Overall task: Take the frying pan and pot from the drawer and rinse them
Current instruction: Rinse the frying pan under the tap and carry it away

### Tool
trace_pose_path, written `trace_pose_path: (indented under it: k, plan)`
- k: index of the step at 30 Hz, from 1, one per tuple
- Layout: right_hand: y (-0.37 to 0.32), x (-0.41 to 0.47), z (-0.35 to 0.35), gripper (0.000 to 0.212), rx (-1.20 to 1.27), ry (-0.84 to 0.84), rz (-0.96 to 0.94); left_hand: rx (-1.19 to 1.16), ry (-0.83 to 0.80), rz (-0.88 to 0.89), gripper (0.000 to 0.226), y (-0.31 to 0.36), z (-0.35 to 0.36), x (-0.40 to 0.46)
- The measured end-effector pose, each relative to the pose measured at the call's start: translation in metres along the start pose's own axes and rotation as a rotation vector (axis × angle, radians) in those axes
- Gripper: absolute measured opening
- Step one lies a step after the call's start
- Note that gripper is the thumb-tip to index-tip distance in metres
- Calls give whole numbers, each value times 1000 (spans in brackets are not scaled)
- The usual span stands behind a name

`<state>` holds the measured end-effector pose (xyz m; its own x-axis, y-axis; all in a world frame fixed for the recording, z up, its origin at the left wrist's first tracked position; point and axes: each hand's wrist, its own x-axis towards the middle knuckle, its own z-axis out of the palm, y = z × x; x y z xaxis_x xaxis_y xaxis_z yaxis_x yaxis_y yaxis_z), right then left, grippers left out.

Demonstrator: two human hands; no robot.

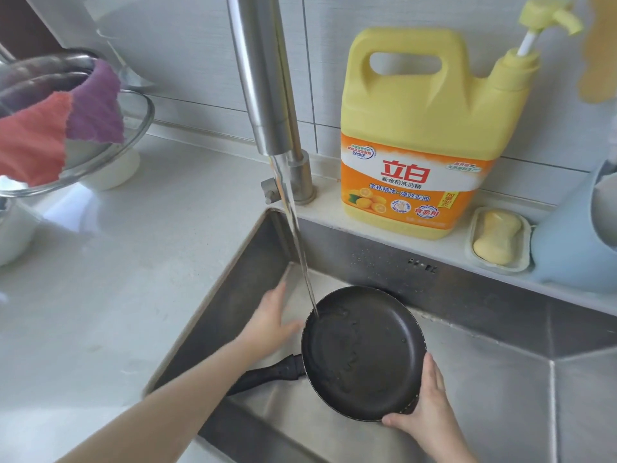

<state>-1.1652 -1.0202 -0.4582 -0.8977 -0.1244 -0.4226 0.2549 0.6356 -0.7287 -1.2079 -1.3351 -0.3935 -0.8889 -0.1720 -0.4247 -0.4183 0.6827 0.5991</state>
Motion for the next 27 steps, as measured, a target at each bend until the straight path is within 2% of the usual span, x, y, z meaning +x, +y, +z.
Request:
trace_pose_path:
  k: [3, 6, 10, 15, 21, 27]
  plan:
    - [2, 4, -1, 159, -8, -29, -20, 175, -282, -77, 123, -19, 30, -11]
    - [6, 8, -2, 163, -57, -34, -24, 321, -395, -99, 135, -24, 44, -8]
    - [10, 13, -4, 164, -57, -60, -29, 353, -403, -94, 144, -25, 55, 0]
    - [14, 17, -8, 164, -12, -89, -33, 163, -382, -62, 148, -28, 62, 4]
    - [12, 21, -11, 163, 31, -124, -6, 47, -410, -34, 153, -29, 60, 6]
    - [7, 15, -25, 160, 119, -162, 5, 114, -524, -47, 142, -1, 24, 7]
